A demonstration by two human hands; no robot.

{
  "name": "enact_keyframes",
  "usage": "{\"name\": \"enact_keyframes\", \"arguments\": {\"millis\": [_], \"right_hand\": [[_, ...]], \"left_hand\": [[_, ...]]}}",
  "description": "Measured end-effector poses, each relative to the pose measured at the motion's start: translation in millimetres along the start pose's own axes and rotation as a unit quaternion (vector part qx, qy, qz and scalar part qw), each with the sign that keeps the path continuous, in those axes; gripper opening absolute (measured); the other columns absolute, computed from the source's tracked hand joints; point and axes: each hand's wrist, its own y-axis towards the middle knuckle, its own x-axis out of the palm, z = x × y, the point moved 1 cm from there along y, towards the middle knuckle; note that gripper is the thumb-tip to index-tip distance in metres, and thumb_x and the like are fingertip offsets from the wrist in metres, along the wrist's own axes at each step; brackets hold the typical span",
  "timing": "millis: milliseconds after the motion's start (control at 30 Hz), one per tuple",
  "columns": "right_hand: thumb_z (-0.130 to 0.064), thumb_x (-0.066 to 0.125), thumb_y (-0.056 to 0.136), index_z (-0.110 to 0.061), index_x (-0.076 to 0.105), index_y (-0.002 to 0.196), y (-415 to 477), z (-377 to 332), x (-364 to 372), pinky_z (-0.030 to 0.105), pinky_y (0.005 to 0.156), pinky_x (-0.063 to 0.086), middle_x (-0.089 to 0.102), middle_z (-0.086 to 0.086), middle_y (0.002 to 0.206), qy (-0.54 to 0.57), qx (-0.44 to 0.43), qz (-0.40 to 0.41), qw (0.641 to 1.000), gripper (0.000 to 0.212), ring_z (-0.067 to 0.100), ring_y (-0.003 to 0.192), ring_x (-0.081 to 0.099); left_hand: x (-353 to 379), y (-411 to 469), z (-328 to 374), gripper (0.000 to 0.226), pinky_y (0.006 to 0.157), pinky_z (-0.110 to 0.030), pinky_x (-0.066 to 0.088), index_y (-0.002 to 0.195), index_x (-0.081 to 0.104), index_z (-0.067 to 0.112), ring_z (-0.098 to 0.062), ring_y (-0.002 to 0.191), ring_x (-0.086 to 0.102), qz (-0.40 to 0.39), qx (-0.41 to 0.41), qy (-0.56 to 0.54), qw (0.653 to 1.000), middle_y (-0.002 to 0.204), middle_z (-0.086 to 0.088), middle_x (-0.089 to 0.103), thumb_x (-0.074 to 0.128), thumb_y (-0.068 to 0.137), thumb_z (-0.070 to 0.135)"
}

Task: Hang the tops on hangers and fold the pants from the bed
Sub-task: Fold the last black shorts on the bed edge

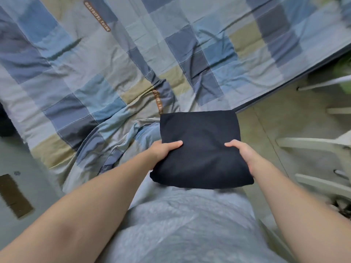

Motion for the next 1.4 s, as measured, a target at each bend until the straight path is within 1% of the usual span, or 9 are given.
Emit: {"name": "enact_keyframes", "arguments": {"millis": [100,333,467,567,700,833,1000,1300,1400], "right_hand": [[-0.042,0.079,0.055,-0.016,0.08,0.098,-30,31,-22,0.037,0.08,0.052,0.078,0.01,0.1,0.077,-0.036,0.015,0.996,0.051,0.029,0.084,0.076],[-0.041,0.076,0.06,-0.019,0.082,0.095,-102,91,-82,0.039,0.083,0.053,0.077,0.009,0.106,0.248,-0.152,0.025,0.956,0.041,0.028,0.093,0.075],[-0.032,0.069,0.079,-0.014,0.077,0.103,-140,136,-132,0.034,0.073,0.054,0.078,0.009,0.1,0.319,-0.205,0.064,0.923,0.031,0.026,0.085,0.076],[-0.028,0.066,0.084,-0.014,0.075,0.104,-164,178,-175,0.028,0.062,0.055,0.078,0.007,0.098,0.355,-0.247,0.085,0.898,0.026,0.023,0.083,0.076],[-0.022,0.065,0.085,-0.014,0.075,0.104,-188,247,-240,0.028,0.056,0.058,0.078,0.009,0.1,0.405,-0.3,0.119,0.855,0.023,0.025,0.085,0.076],[-0.018,0.066,0.083,-0.013,0.075,0.104,-199,322,-302,0.029,0.057,0.059,0.077,0.013,0.099,0.458,-0.322,0.16,0.813,0.023,0.028,0.083,0.076],[-0.017,0.066,0.082,-0.02,0.081,0.085,-207,408,-361,0.031,0.057,0.059,0.077,0.015,0.099,0.53,-0.323,0.18,0.763,0.015,0.032,0.083,0.076],[-0.016,0.069,0.08,-0.014,0.072,0.113,-206,508,-434,0.035,0.066,0.059,0.077,0.013,0.105,0.671,-0.299,0.228,0.639,0.033,0.033,0.091,0.075],[-0.018,0.074,0.071,-0.013,0.069,0.119,-201,529,-454,0.048,0.086,0.057,0.075,0.014,0.109,0.715,-0.281,0.246,0.591,0.049,0.037,0.097,0.073]], "left_hand": [[26,-24,19,0.038,0.059,-0.021,0.056,0.097,0.071,0.029,-0.01,0.078,0.075,-0.001,0.079,0.048,0.996,0.092,0.01,0.078,0.09,0.067,0.044],[114,-76,58,0.058,0.082,-0.033,0.059,0.112,0.07,0.027,-0.014,0.091,0.075,-0.057,0.184,0.159,0.968,0.103,0.009,0.077,0.091,0.062,0.048],[187,-104,61,0.055,0.068,-0.023,0.058,0.107,0.07,0.031,-0.008,0.084,0.075,-0.096,0.229,0.223,0.943,0.096,0.014,0.077,0.089,0.06,0.052],[249,-124,49,0.056,0.072,-0.025,0.059,0.108,0.07,0.032,-0.008,0.086,0.075,-0.115,0.263,0.263,0.921,0.096,0.015,0.077,0.088,0.06,0.054],[340,-154,16,0.041,0.058,-0.012,0.054,0.103,0.071,0.03,-0.003,0.081,0.073,-0.152,0.309,0.298,0.89,0.093,0.019,0.076,0.088,0.069,0.045],[429,-176,-28,0.047,0.065,-0.014,0.056,0.103,0.07,0.033,-0.001,0.087,0.073,-0.194,0.339,0.341,0.855,0.098,0.02,0.075,0.088,0.064,0.053],[533,-193,-75,0.061,0.088,-0.033,0.056,0.112,0.068,0.03,-0.009,0.096,0.073,-0.231,0.345,0.406,0.814,0.103,0.016,0.076,0.086,0.06,0.058],[706,-203,-129,0.051,0.082,-0.028,0.056,0.109,0.067,0.031,-0.005,0.089,0.072,-0.308,0.329,0.532,0.716,0.097,0.018,0.076,0.086,0.068,0.052],[770,-207,-139,0.048,0.071,-0.015,0.053,0.107,0.066,0.035,0.002,0.086,0.071,-0.34,0.337,0.579,0.66,0.094,0.025,0.074,0.085,0.067,0.055]]}}
